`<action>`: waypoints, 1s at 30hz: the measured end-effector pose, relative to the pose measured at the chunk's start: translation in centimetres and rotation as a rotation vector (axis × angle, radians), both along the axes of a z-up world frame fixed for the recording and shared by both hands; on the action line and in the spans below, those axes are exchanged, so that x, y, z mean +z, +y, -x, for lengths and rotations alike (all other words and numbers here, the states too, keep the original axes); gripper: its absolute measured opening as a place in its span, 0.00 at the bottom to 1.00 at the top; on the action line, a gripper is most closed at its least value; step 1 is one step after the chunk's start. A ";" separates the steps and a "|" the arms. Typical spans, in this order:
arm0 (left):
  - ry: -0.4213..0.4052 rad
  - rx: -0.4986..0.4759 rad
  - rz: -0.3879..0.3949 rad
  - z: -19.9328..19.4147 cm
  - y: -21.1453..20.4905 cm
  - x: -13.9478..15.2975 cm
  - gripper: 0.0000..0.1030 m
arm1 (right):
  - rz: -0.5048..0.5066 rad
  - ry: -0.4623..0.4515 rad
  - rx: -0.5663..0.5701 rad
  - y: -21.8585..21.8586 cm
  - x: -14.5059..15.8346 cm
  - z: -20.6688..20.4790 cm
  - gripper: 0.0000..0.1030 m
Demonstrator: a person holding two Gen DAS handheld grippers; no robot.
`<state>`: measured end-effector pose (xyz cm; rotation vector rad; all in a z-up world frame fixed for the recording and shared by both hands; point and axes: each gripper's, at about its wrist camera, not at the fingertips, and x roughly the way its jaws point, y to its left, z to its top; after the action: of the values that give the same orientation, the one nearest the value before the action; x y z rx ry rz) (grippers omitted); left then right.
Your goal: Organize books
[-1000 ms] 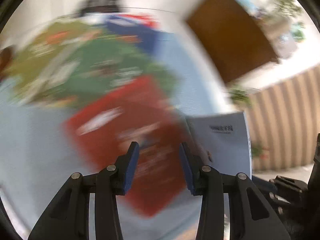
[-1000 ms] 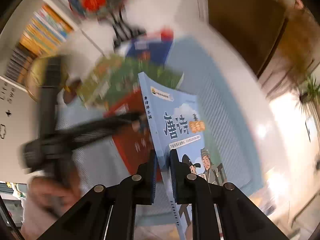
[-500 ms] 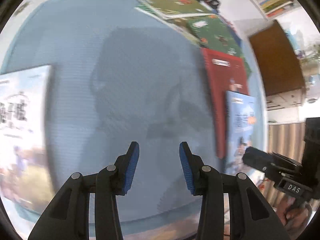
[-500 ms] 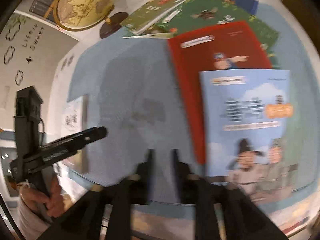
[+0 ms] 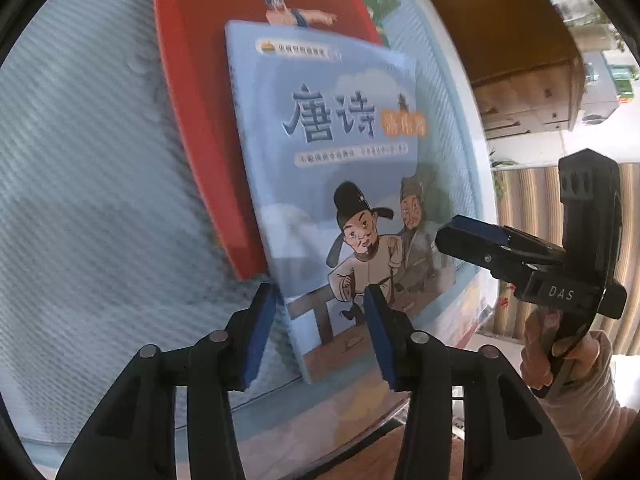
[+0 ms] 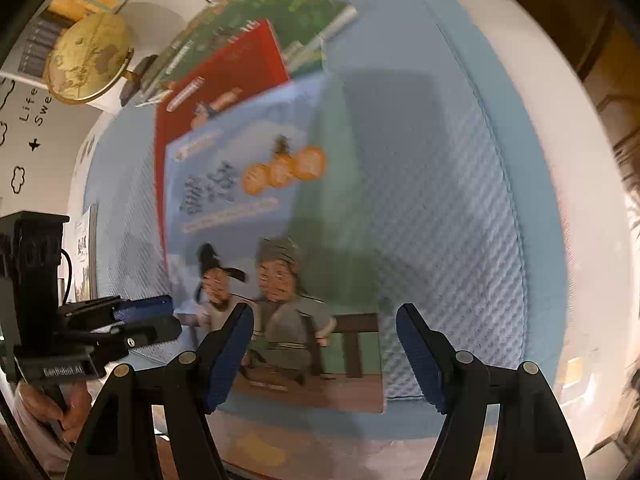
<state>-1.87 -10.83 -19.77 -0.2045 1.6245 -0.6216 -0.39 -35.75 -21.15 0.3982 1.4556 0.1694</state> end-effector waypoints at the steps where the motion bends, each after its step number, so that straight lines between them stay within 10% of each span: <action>1: 0.017 0.009 -0.001 0.0 -0.3 -0.4 0.44 | -0.013 0.009 0.008 -0.2 -0.5 0.1 0.70; 5: 0.063 0.083 0.066 -1.0 -0.5 -1.2 0.60 | -0.119 -0.002 0.079 -0.2 -1.4 -0.5 1.00; 13: 0.107 0.150 0.137 -1.8 -1.3 -1.7 0.87 | -0.427 0.169 0.038 -3.3 -3.6 -3.9 1.00; 16: 0.108 0.157 0.120 -1.8 -1.6 -1.6 0.81 | -0.591 0.222 -0.051 -5.4 -5.1 -4.2 1.00; 22: 0.113 0.205 0.064 -1.8 0.8 -2.1 0.26 | -0.609 0.218 0.031 -4.3 -4.9 -4.1 1.00; 27: 0.128 0.227 0.096 -2.0 1.2 -2.5 0.24 | -0.449 0.079 0.199 -1.1 -2.8 -2.8 0.81; 30: 0.120 0.201 0.110 -1.9 0.8 -2.6 0.24 | -0.512 0.011 0.117 -1.3 -3.3 -1.9 0.72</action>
<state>0.02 -10.07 -22.35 -0.4885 1.6607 -0.5525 1.48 -37.09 -24.44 0.7281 1.4379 0.6418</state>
